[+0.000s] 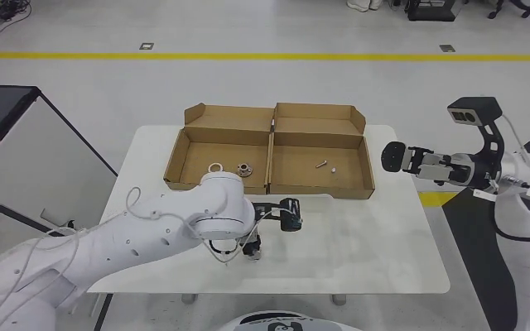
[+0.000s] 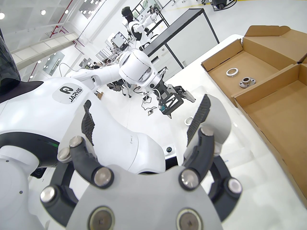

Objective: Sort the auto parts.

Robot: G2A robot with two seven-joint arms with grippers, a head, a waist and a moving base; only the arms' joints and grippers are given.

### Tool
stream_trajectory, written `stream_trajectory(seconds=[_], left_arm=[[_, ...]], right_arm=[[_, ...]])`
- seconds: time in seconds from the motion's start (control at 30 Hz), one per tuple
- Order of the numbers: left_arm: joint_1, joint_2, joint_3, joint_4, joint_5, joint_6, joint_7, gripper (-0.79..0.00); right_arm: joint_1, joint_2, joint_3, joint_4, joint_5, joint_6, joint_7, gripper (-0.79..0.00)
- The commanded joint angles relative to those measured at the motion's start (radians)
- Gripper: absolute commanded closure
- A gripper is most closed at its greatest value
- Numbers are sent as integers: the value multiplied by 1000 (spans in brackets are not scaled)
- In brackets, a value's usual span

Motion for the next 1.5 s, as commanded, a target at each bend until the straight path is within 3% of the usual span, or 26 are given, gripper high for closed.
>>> stream_trajectory(seconds=[0.0, 0.3, 0.37, 0.5, 0.77, 0.9, 0.93, 0.97, 1.17, 1.23, 1.47], left_arm=[[-30, -15, 30, 15, -11, 5, -5, -785], [-123, -77, 131, 65, -34, 54, -5, -785], [-142, -89, 157, 84, -38, 63, -5, -622], [-147, -112, 169, 124, -57, 56, -5, -388], [-97, -144, 169, 212, -28, 5, -5, -360], [-70, -158, 169, 229, -22, 5, -5, -391], [-63, -160, 169, 233, -22, 5, -5, -449], [-59, -162, 169, 235, -19, 5, -5, -453], [-44, -171, 169, 254, 5, 5, -5, -419], [-41, -172, 169, 256, 9, 5, -5, -465], [-37, -166, 169, 256, 19, 5, -5, -422]], right_arm=[[0, 0, 0, 0, 0, 0, 0, -785], [0, 0, 0, 0, 0, 0, 0, -785], [0, 0, 0, 0, 0, 0, 0, -785], [0, 0, 0, 0, 0, 0, 0, -785], [0, 0, 0, 0, 0, 0, 0, -785], [0, 0, 0, 0, 0, 0, 0, -785], [0, 0, 0, 0, 0, 0, 0, -785], [0, 0, 0, 0, 0, 0, 0, -785], [0, 0, 0, 0, 0, 0, 0, -785], [0, 0, 0, 0, 0, 0, 0, -785], [0, 0, 0, 0, 0, 0, 0, -785]])
